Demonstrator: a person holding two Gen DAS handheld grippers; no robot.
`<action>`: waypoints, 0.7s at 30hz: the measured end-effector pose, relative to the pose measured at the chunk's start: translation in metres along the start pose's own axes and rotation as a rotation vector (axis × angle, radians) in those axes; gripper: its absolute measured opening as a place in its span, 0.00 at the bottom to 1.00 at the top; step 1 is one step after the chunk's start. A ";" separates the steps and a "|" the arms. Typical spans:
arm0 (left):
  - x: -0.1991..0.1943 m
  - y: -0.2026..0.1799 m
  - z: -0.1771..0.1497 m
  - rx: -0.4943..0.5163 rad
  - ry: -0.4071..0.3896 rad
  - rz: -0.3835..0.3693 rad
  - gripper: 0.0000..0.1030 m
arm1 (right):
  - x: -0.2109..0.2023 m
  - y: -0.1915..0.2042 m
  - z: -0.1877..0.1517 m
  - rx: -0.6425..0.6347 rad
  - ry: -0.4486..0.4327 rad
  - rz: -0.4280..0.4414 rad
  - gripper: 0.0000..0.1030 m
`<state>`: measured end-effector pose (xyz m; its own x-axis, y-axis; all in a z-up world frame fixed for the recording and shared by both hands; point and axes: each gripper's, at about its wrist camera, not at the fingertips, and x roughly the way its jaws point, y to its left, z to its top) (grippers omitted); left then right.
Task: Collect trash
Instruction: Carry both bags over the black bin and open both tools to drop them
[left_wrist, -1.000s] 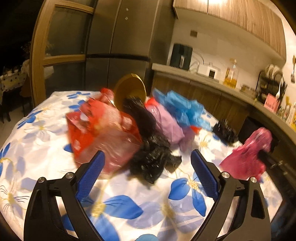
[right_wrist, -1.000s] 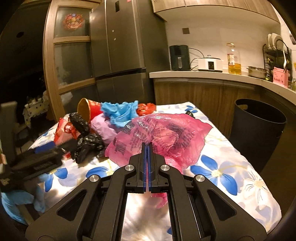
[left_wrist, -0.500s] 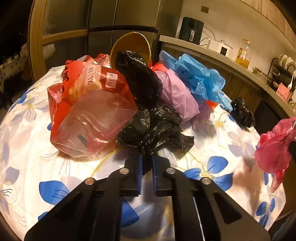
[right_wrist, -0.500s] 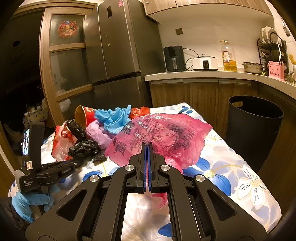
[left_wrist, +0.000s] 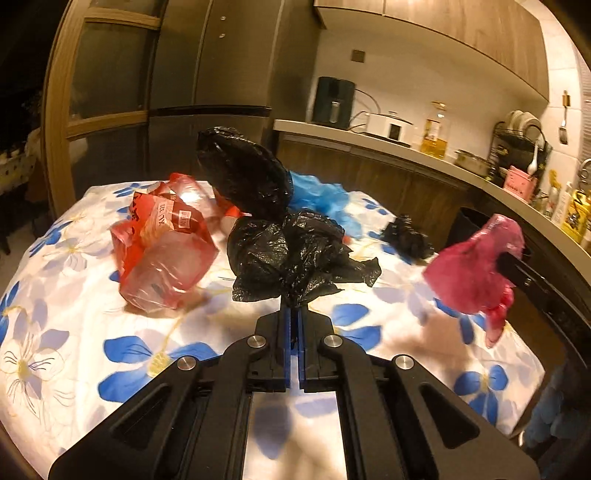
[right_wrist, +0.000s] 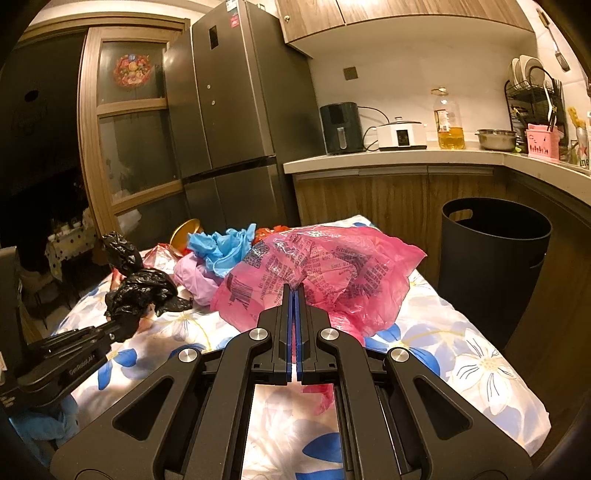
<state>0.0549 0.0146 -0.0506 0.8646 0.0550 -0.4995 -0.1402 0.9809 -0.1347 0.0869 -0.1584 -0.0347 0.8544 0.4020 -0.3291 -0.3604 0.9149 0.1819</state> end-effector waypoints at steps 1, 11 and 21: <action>-0.001 -0.002 -0.001 0.006 0.001 -0.004 0.02 | -0.001 0.001 -0.001 -0.001 -0.001 -0.002 0.01; 0.003 -0.020 0.000 0.029 0.013 -0.040 0.02 | -0.014 -0.011 0.002 0.019 -0.018 -0.032 0.01; 0.003 -0.037 0.016 0.055 -0.027 -0.050 0.02 | -0.021 -0.019 0.006 0.029 -0.036 -0.046 0.01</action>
<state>0.0705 -0.0183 -0.0340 0.8824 0.0103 -0.4703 -0.0707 0.9913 -0.1110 0.0775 -0.1848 -0.0261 0.8829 0.3577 -0.3041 -0.3100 0.9306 0.1947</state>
